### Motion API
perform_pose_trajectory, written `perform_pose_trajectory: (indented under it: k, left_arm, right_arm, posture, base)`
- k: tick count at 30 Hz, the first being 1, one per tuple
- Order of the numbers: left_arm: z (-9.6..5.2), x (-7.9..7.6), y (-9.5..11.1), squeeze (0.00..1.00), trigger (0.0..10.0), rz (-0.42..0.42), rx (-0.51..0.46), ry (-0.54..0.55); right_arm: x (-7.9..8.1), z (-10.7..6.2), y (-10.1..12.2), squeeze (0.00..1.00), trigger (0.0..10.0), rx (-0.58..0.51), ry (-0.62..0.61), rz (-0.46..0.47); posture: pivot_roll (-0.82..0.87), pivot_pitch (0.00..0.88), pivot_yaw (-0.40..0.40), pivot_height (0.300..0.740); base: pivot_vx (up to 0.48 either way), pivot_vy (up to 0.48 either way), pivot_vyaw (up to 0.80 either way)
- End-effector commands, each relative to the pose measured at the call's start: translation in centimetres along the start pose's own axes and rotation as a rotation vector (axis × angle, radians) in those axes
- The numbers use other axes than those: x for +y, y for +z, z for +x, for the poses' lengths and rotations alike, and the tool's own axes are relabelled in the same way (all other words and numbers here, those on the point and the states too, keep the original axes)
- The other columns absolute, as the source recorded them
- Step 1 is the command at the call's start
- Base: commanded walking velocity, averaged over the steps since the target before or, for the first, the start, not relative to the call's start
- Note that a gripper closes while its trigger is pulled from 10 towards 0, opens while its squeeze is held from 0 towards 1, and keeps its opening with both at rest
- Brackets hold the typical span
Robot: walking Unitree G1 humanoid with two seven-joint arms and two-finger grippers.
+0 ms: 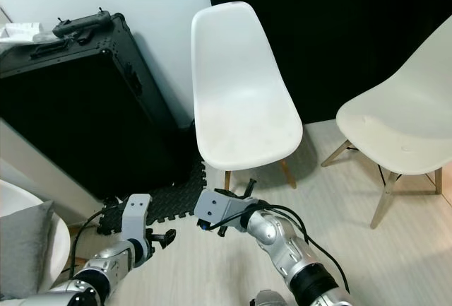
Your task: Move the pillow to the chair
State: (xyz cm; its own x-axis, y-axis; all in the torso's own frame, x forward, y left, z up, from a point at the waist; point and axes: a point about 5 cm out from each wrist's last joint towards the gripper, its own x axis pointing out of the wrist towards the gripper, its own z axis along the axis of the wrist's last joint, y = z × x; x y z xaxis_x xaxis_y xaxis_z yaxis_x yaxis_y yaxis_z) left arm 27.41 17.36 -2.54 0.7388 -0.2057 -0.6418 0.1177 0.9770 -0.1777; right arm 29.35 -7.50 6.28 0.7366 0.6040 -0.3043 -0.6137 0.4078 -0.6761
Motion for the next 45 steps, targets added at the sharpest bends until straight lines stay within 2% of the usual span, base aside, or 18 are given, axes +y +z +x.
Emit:
perform_pose_trajectory:
  k: [1,17,20,22,24,25,26,28,31,34,45]
  left_arm:
    - [-0.5,1.2,-0.8,0.00,10.0,-0.010,0.026,0.030]
    - [-0.6,1.3,-0.8,0.00,10.0,-0.020,0.024,0.024]
    - [-0.5,1.2,-0.8,0.00,10.0,-0.018,0.023,0.028]
    - [-0.5,1.2,-0.8,0.00,10.0,-0.015,0.022,0.031]
    - [-0.4,1.0,-0.6,0.00,10.0,-0.018,0.004,0.049]
    - [-0.4,1.0,-0.6,0.00,10.0,-0.018,0.004,0.049]
    - [-0.3,1.0,-0.3,0.00,10.0,-0.041,-0.019,0.065]
    - [-0.3,1.0,-0.3,0.00,10.0,-0.059,-0.029,0.073]
    - [-0.3,1.0,0.0,0.00,10.0,-0.111,-0.057,0.098]
    - [-0.3,1.0,0.1,0.00,10.0,-0.143,-0.075,0.104]
    - [-0.1,0.6,0.7,0.00,10.0,-0.133,-0.084,0.083]
  right_arm:
    - [0.7,0.1,0.7,0.00,10.0,-0.018,0.021,0.006]
    - [0.9,-0.1,0.9,0.00,10.0,-0.014,0.027,0.010]
    - [0.9,-0.1,0.6,0.00,10.0,-0.002,0.035,0.013]
    - [0.8,0.0,0.5,0.00,10.0,0.005,0.039,0.010]
    - [0.6,-0.1,-0.1,0.00,10.0,0.014,0.040,0.017]
    - [0.6,-0.1,-0.1,0.00,10.0,0.014,0.040,0.017]
    - [0.3,-0.1,-0.5,0.00,10.0,0.022,0.043,0.012]
    - [0.1,-0.1,-0.6,0.00,10.0,0.031,0.055,0.003]
    - [-0.2,0.2,-1.1,0.00,10.0,0.054,0.086,-0.007]
    - [-0.7,0.3,-1.3,0.00,10.0,0.053,0.078,-0.012]
    - [-1.2,0.4,-1.2,0.00,10.0,0.026,0.059,0.014]
  posture:
    - [-0.32,0.147,0.182,0.710]
    - [-0.32,0.157,0.174,0.710]
    - [-0.30,0.142,0.130,0.710]
    - [-0.30,0.142,0.130,0.710]
    - [-0.26,0.102,0.053,0.710]
    - [-0.26,0.102,0.053,0.710]
    - [-0.25,0.084,0.015,0.710]
    - [-0.25,0.079,0.006,0.710]
    - [-0.23,0.050,-0.050,0.710]
    - [-0.23,0.040,-0.049,0.710]
    - [-0.27,0.061,-0.014,0.710]
  base:
    - [0.000,0.000,0.00]
    - [0.000,0.000,0.00]
    - [0.000,0.000,0.00]
    - [0.000,0.000,0.00]
    - [0.000,0.000,0.00]
    - [0.000,0.000,0.00]
    - [0.000,0.000,0.00]
    - [0.000,0.000,0.00]
    - [0.000,0.000,0.00]
    - [0.000,0.000,0.00]
    - [0.000,0.000,0.00]
